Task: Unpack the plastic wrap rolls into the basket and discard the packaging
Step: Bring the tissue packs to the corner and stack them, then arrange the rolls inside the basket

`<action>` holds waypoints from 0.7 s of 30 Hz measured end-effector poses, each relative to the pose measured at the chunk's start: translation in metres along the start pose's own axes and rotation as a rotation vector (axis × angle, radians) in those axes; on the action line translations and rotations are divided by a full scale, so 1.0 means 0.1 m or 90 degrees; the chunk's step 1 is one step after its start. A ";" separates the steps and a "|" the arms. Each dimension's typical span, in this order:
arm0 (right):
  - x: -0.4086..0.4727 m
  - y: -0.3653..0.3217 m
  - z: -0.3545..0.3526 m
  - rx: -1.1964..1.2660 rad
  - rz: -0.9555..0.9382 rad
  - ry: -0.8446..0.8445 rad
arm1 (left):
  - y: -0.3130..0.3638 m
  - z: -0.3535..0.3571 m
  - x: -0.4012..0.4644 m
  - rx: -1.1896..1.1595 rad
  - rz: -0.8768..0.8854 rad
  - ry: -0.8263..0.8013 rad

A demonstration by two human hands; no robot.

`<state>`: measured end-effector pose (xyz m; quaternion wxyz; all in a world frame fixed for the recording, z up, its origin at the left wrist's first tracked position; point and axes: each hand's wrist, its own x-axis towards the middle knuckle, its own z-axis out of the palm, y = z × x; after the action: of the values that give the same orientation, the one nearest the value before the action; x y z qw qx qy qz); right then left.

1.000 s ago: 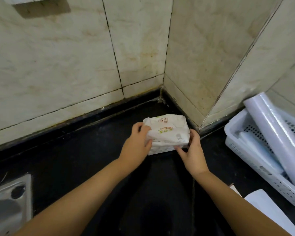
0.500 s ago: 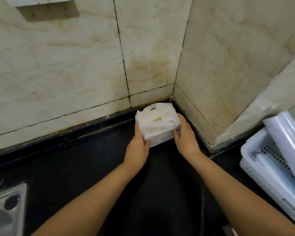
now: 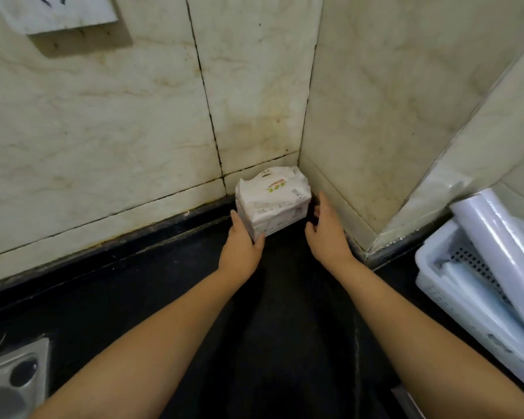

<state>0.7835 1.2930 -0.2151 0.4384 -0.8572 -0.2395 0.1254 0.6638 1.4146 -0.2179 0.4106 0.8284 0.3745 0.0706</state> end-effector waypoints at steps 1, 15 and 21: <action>-0.16 -0.01 -0.08 -0.007 0.001 -0.006 | 0.01 -0.01 -0.10 -0.007 0.009 0.000; -1.90 0.58 -2.04 -0.187 0.156 0.203 | 1.33 0.85 -1.30 0.110 0.476 -0.307; -1.55 1.21 -2.40 -0.235 0.260 0.004 | 1.87 1.51 -1.02 0.098 0.533 -0.327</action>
<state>0.7892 0.9854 -0.1718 0.2409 -0.9535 -0.0792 0.1627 0.7607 1.1794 -0.1603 0.3638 0.9261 -0.0994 -0.0050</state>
